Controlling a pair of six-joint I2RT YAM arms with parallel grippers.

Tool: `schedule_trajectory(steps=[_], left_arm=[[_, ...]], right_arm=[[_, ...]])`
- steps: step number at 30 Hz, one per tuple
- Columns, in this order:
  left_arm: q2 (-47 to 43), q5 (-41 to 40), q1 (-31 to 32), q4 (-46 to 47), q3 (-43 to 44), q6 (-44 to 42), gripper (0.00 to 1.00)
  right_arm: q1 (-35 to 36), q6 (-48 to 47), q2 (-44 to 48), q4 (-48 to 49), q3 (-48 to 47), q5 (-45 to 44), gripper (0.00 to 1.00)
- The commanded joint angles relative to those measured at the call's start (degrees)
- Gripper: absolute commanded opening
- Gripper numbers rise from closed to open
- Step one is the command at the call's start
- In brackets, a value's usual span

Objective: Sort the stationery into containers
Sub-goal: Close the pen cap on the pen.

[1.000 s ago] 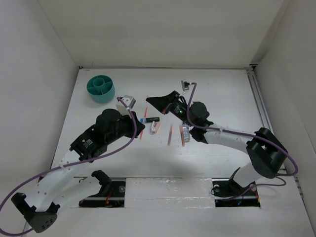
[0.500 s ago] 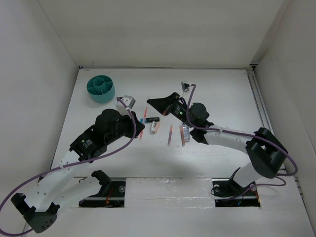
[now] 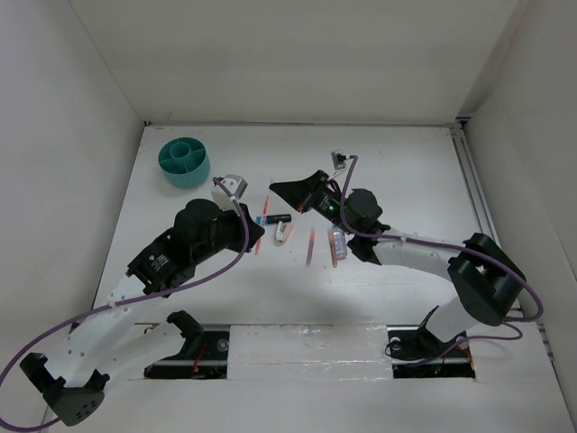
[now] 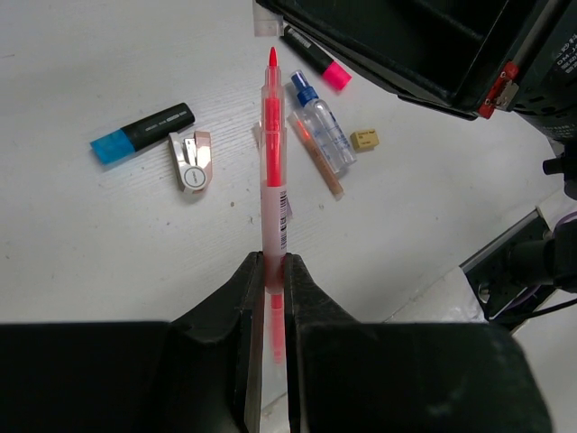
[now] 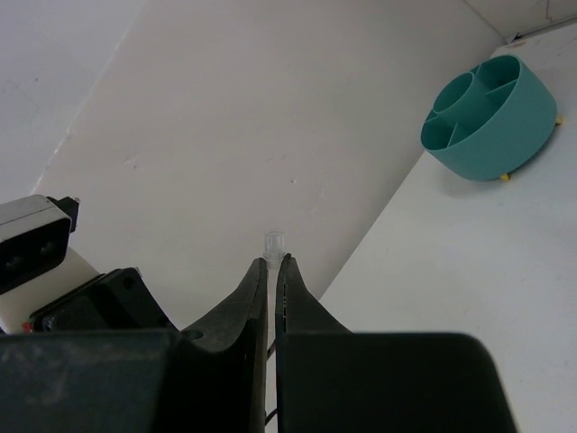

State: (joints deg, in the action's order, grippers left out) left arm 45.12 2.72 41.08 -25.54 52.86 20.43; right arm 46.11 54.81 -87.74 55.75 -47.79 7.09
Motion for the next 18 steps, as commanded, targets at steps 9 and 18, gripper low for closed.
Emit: schedule_trajectory(steps=[9, 18], left_arm=[[-0.91, -0.26, -0.12, 1.63, -0.21, -0.39, 0.0], [-0.91, -0.26, -0.12, 1.63, -0.21, -0.39, 0.0]], right_arm=[[0.21, -0.14, 1.44, 5.43, 0.69, 0.47, 0.0], [0.21, -0.14, 1.96, 4.28, -0.99, 0.47, 0.0]])
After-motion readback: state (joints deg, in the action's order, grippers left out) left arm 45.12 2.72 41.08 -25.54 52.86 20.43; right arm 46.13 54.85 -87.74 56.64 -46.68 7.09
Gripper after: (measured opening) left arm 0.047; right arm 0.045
